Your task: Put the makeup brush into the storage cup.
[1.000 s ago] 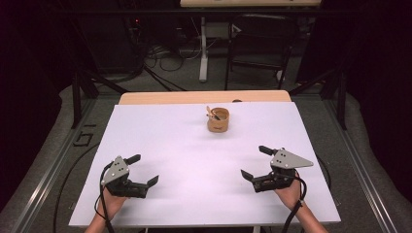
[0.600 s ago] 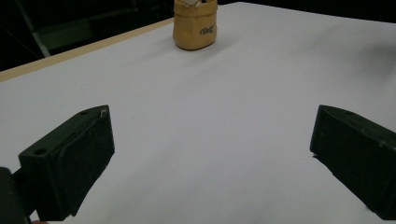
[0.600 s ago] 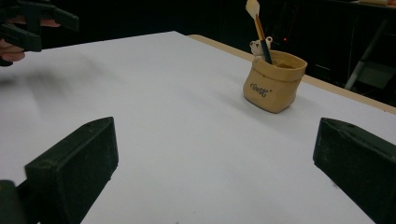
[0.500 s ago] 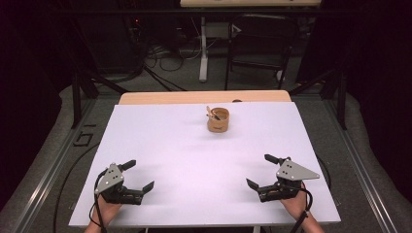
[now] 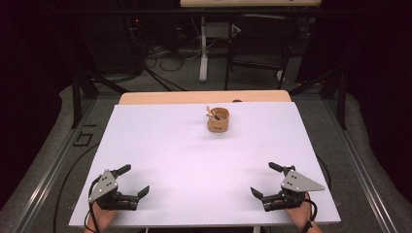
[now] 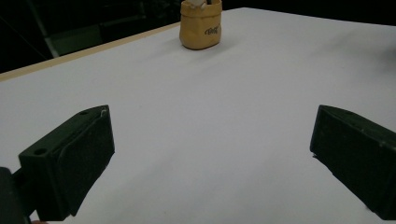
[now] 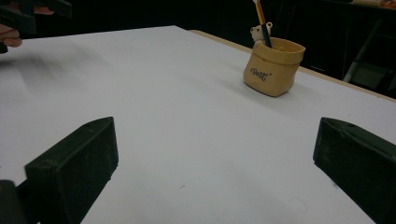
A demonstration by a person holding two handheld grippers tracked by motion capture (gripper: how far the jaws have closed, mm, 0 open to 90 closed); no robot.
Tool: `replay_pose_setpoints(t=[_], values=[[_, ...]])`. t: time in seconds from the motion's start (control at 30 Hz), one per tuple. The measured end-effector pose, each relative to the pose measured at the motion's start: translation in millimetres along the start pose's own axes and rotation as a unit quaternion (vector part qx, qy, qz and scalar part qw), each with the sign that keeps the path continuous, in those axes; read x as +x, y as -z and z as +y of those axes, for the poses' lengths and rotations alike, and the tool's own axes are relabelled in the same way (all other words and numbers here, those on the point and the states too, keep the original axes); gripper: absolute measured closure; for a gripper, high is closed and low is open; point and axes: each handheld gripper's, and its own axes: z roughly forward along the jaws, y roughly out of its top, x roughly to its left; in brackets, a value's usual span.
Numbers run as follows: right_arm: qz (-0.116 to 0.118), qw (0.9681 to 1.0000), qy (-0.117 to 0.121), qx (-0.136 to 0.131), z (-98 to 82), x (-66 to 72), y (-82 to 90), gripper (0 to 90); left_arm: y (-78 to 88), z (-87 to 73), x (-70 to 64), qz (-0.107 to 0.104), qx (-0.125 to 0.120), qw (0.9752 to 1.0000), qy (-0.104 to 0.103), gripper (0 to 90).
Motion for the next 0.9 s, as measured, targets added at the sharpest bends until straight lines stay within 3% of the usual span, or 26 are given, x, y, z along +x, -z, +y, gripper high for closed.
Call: replay_pose_setpoints(t=[0.23,0.53,0.9], values=[[-0.016,0.9994,0.021,-0.022,-8.2,2.1,11.5,0.0,5.8,-8.7,0.5,-0.003,-0.013,0.9999,-0.006,0.0],[-0.044,0.9989,0.002,-0.016,-20.6,-3.8,16.5,0.0,8.3,-18.8,4.7,-0.005,-0.024,0.9997,-0.002,0.0],[-0.044,0.9989,-0.001,-0.014,-23.5,-7.5,16.9,0.0,7.3,-20.9,7.3,-0.004,-0.027,0.9996,0.001,0.0]])
